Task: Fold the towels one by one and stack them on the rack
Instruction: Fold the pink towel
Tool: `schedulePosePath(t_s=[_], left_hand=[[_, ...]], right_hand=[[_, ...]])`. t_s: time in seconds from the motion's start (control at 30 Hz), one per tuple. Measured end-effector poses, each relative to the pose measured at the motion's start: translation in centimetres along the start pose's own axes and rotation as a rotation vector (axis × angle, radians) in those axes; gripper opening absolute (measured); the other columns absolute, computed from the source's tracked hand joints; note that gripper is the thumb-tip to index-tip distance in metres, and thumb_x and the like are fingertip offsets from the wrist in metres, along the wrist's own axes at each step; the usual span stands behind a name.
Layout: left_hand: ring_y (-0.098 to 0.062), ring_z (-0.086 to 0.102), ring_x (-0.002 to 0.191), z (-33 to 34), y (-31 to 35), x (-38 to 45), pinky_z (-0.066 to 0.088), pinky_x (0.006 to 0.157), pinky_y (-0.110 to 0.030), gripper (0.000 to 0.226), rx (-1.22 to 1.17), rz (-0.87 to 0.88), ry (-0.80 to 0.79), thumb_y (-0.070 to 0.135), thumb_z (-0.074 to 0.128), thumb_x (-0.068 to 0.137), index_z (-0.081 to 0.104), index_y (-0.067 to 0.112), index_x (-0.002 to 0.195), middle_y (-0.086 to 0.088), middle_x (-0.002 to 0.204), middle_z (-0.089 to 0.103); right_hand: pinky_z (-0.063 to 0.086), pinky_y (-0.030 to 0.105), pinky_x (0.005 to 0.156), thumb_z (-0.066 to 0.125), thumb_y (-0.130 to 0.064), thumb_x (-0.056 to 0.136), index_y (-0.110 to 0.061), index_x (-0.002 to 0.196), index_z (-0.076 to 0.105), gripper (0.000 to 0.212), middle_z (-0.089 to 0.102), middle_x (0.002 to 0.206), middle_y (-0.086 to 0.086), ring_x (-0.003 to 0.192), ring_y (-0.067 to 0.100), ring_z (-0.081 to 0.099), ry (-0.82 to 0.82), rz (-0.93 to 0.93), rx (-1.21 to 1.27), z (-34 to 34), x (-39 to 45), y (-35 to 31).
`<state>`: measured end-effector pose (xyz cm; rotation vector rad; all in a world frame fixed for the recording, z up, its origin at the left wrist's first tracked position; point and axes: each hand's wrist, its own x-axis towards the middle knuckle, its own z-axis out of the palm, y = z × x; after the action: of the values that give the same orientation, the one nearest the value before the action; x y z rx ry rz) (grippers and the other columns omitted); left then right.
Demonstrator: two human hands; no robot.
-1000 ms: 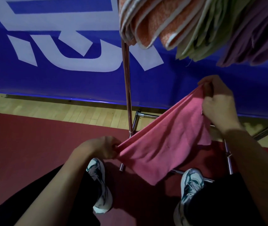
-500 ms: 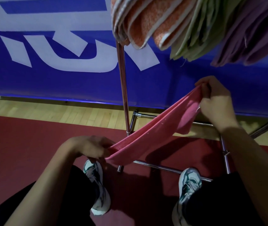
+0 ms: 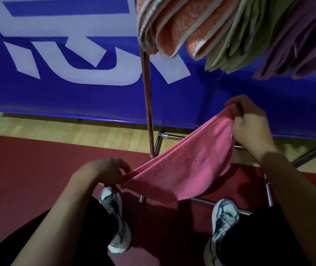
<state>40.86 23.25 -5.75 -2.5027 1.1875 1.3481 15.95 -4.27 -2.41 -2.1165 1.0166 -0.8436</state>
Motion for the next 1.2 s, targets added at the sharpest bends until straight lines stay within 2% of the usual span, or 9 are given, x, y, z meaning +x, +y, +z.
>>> schedulePosePath(t_s=[0.17,0.27,0.4,0.57,0.8,0.9,1.03,1.1,1.2], left_hand=[[-0.002,0.069,0.068,0.3,0.1,0.3,0.048,0.053,-0.013,0.038,0.071,0.002,-0.007,0.012,0.062,0.102,0.063,0.027,0.137,0.008,0.098,0.074],[-0.002,0.068,0.065,0.3,-0.3,0.5,0.050,0.053,-0.014,0.040,0.087,-0.019,0.014,0.009,0.063,0.101,0.065,0.029,0.136,0.010,0.092,0.073],[-0.004,0.068,0.069,0.4,-0.6,0.8,0.052,0.054,-0.015,0.039,0.080,-0.031,0.020,0.010,0.062,0.101,0.066,0.031,0.134,0.008,0.094,0.074],[-0.010,0.070,0.074,0.5,-0.8,1.1,0.055,0.059,-0.018,0.042,0.063,-0.049,0.003,0.006,0.061,0.100,0.066,0.031,0.133,0.000,0.101,0.076],[-0.010,0.070,0.076,0.9,-0.7,1.4,0.055,0.056,-0.017,0.055,0.100,-0.087,-0.040,0.003,0.063,0.098,0.057,0.032,0.145,0.001,0.110,0.075],[-0.011,0.071,0.076,1.2,-0.5,1.4,0.059,0.063,-0.021,0.055,0.103,-0.097,-0.064,0.003,0.061,0.099,0.056,0.029,0.147,-0.004,0.117,0.075],[-0.012,0.071,0.077,1.2,-0.4,1.2,0.059,0.062,-0.020,0.056,0.138,-0.109,-0.070,0.002,0.059,0.100,0.054,0.029,0.149,-0.001,0.111,0.071],[-0.016,0.070,0.081,1.0,0.3,0.7,0.057,0.061,-0.020,0.050,0.232,-0.110,-0.142,0.002,0.056,0.101,0.060,0.025,0.144,-0.002,0.110,0.073],[-0.023,0.071,0.111,1.0,1.3,0.1,0.058,0.076,-0.024,0.038,0.382,-0.093,-0.261,0.013,0.058,0.103,0.067,0.025,0.137,-0.008,0.136,0.069]], right_hand=[[0.045,0.017,0.063,0.046,-0.017,0.104,-0.029,0.104,0.061,0.019,0.066,0.090,-0.009,0.081,0.001,0.062,-0.041,0.017,0.006,0.4,-0.2,-0.3],[0.046,0.015,0.059,0.047,-0.018,0.104,-0.032,0.101,0.062,0.021,0.068,0.090,-0.006,0.078,0.002,0.063,-0.059,0.010,0.037,0.4,-0.3,-0.7],[0.051,0.033,0.060,0.047,-0.020,0.104,-0.036,0.099,0.062,0.022,0.069,0.088,0.001,0.066,0.013,0.063,-0.083,0.021,0.060,0.3,-0.5,-1.0],[0.047,0.015,0.052,0.048,-0.016,0.104,-0.032,0.100,0.063,0.022,0.069,0.089,0.004,0.065,0.009,0.064,-0.085,0.002,0.070,0.2,-0.5,-1.0],[0.038,0.002,0.060,0.050,-0.010,0.103,-0.020,0.106,0.065,0.019,0.071,0.096,0.002,0.071,0.010,0.064,-0.129,-0.083,0.054,0.5,-0.7,-1.5],[0.039,0.002,0.066,0.051,-0.012,0.103,-0.023,0.105,0.065,0.018,0.072,0.091,0.002,0.075,0.011,0.064,-0.139,-0.128,0.031,0.6,-0.7,-1.5],[0.040,0.002,0.072,0.052,-0.013,0.103,-0.023,0.106,0.066,0.017,0.071,0.094,-0.015,0.084,0.005,0.066,-0.165,-0.152,0.027,0.6,-0.8,-1.8],[0.041,0.005,0.072,0.054,-0.015,0.103,-0.025,0.107,0.068,0.018,0.072,0.093,-0.011,0.081,0.004,0.067,-0.202,-0.178,0.032,0.6,-1.2,-2.3],[0.044,0.008,0.074,0.059,-0.015,0.101,-0.028,0.109,0.068,0.017,0.073,0.092,-0.011,0.074,0.015,0.072,-0.309,-0.222,0.091,1.5,-2.5,-3.3]])
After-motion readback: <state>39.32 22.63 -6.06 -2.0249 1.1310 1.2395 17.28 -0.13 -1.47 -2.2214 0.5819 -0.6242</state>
